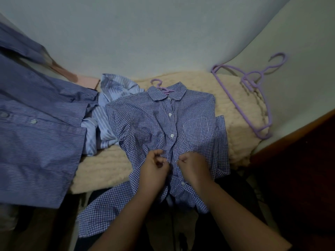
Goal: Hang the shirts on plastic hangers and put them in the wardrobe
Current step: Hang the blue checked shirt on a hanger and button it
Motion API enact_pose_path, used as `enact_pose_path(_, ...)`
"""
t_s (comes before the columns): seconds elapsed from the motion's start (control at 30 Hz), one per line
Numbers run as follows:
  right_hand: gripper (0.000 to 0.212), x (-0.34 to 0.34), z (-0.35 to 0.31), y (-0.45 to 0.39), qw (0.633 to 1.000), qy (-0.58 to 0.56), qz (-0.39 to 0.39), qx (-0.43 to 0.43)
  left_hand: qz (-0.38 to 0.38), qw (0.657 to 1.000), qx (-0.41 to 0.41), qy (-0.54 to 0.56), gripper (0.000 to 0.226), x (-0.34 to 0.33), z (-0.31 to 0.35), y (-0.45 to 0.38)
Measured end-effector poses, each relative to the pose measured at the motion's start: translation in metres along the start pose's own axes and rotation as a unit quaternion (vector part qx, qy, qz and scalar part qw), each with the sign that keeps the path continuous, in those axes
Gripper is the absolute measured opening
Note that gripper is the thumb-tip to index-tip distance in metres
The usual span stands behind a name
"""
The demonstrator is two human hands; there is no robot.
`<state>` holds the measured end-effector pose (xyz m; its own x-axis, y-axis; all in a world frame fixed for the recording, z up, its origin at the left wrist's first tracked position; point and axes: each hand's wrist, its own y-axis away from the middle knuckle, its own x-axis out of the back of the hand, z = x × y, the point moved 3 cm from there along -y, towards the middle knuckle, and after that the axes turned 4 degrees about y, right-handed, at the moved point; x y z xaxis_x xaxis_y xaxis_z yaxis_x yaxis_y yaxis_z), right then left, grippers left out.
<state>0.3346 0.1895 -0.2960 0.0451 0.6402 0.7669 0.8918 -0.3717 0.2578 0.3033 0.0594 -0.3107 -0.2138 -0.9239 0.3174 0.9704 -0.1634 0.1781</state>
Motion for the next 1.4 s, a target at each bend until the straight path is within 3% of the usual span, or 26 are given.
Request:
enact_pose_path(0.1, 0.038, -0.001, -0.003, 0.001, 1.0, -0.012, -0.002, -0.017, 0.0, 0.996, 0.051, 0.079, 0.034, 0.001, -0.002, 0.0)
enact_pose_path(0.23, 0.021, 0.0, -0.002, 0.006, 0.972, -0.214, -0.023, -0.092, -0.009, 0.987, 0.081, 0.141, 0.038, 0.002, -0.003, 0.0)
enact_pose_path(0.33, 0.023, 0.002, -0.003, 0.01, 0.956, -0.277, -0.027, -0.097, -0.026, 0.982, 0.083, 0.17, 0.043, -0.001, -0.001, 0.003)
enact_pose_path(0.5, 0.011, 0.0, -0.002, 0.008, 0.951, -0.289, -0.051, -0.101, -0.029, 0.981, 0.079, 0.175, 0.046, -0.003, -0.002, 0.004)
enact_pose_path(0.77, 0.012, -0.006, 0.003, 0.004, 0.949, -0.292, -0.073, -0.099, -0.044, 0.983, 0.07, 0.164, 0.046, -0.002, 0.0, 0.006)
enact_pose_path(0.93, 0.018, -0.005, 0.002, 0.005, 0.971, -0.232, -0.044, -0.023, -0.023, 0.986, 0.059, 0.156, 0.029, -0.003, 0.0, 0.004)
enact_pose_path(1.1, 0.029, 0.001, -0.002, 0.009, 0.983, -0.168, -0.063, 0.04, -0.03, 0.991, 0.034, 0.128, 0.039, -0.003, 0.002, 0.003)
enact_pose_path(1.4, 0.025, -0.001, -0.001, 0.003, 0.977, -0.207, -0.054, 0.014, -0.047, 0.995, 0.001, 0.091, 0.042, -0.008, 0.003, 0.001)
